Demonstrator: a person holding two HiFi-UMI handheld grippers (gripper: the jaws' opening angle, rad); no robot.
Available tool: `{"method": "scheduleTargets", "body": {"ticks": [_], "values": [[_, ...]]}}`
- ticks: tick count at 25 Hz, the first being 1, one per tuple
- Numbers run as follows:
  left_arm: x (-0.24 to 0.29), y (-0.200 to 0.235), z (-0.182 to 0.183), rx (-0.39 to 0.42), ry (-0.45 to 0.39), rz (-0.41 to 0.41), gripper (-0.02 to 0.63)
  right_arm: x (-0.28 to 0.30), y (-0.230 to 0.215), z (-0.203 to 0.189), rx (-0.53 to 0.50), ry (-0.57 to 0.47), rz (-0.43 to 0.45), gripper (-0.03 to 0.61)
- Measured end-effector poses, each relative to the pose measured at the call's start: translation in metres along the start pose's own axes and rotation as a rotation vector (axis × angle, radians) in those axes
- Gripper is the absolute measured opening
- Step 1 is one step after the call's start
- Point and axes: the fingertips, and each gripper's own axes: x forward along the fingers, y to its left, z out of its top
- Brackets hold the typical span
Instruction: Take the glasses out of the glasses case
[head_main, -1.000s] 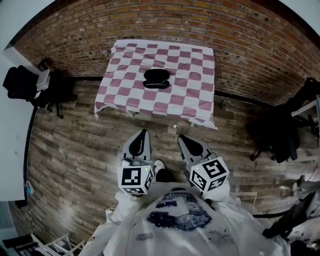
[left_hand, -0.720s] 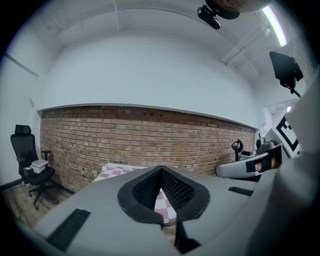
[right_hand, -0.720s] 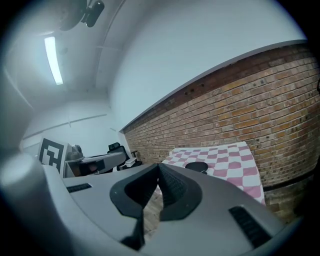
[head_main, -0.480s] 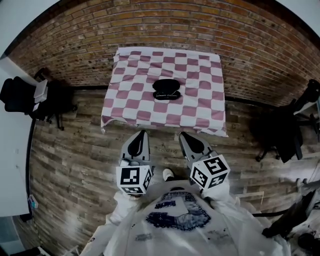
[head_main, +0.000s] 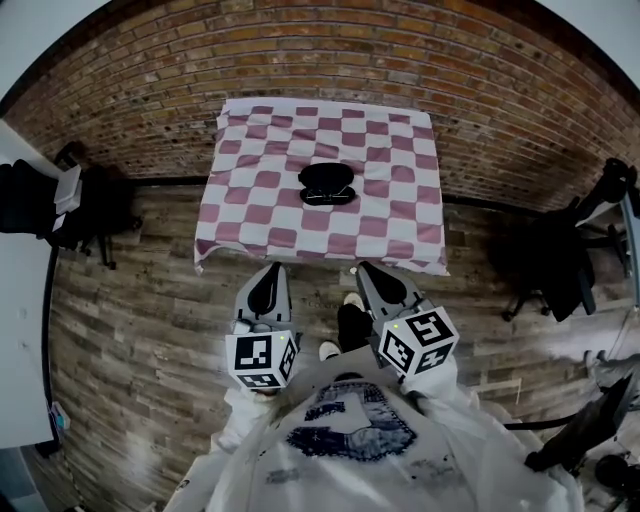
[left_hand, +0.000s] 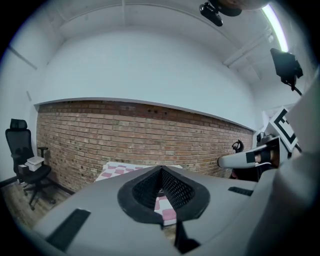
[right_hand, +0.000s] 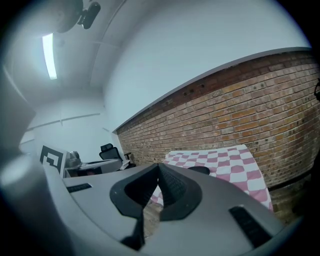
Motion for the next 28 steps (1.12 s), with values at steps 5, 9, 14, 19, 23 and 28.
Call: {"method": "scheduleTargets", "body": {"ticks": [5, 9, 14, 19, 23, 28], "values": [[0.011, 0.015, 0.002, 0.0, 0.01, 0.025, 0.009, 0.022, -0.009, 0.003, 0.011, 0.009, 0.009, 0.014], [0.021, 0.029, 0.003, 0.0, 0.02, 0.047, 0.009, 0.045, -0.014, 0.01, 0.015, 0.01, 0.023, 0.014], [0.05, 0.041, 0.007, 0.007, 0.036, 0.051, 0.009, 0.072, -0.029, 0.02, 0.014, 0.013, 0.031, 0.014], [0.09, 0.042, 0.015, 0.039, 0.041, 0.024, 0.009, 0.098, -0.055, 0.037, 0.012, -0.002, 0.019, 0.014], [0.129, 0.045, 0.023, 0.058, 0.05, 0.0, 0.009, 0.121, -0.079, 0.053, 0.018, -0.009, 0.005, 0.014], [0.176, 0.047, 0.034, 0.068, 0.058, -0.013, 0.009, 0.143, -0.113, 0.071, 0.03, -0.01, -0.018, 0.014]]}}
